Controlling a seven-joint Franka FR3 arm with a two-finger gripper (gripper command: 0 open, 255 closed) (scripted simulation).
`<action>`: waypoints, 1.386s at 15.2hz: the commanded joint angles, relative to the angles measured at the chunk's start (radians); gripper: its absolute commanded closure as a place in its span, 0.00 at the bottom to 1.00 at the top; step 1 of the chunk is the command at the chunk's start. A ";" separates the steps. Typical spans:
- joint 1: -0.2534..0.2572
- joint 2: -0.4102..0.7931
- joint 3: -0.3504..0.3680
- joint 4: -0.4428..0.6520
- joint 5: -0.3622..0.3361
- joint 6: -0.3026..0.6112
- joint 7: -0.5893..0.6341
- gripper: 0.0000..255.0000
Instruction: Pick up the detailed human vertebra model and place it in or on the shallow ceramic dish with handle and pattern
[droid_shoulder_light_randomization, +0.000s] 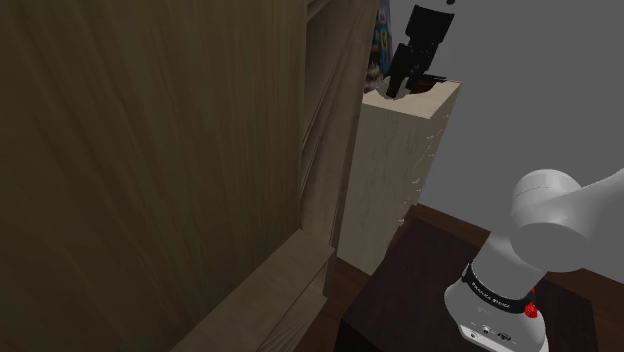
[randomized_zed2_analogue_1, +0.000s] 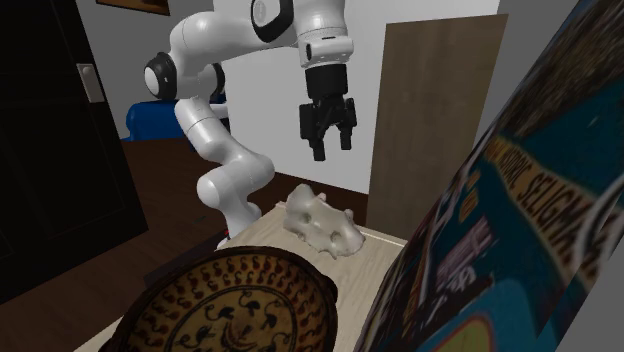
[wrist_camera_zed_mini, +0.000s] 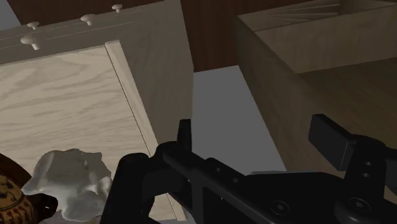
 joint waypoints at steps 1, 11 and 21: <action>0.000 0.000 0.000 0.000 0.000 0.000 0.000 0.00; -0.033 0.323 -0.225 0.299 -0.014 -0.071 -0.209 0.00; -0.047 0.486 -0.325 0.394 0.014 -0.057 -0.313 0.00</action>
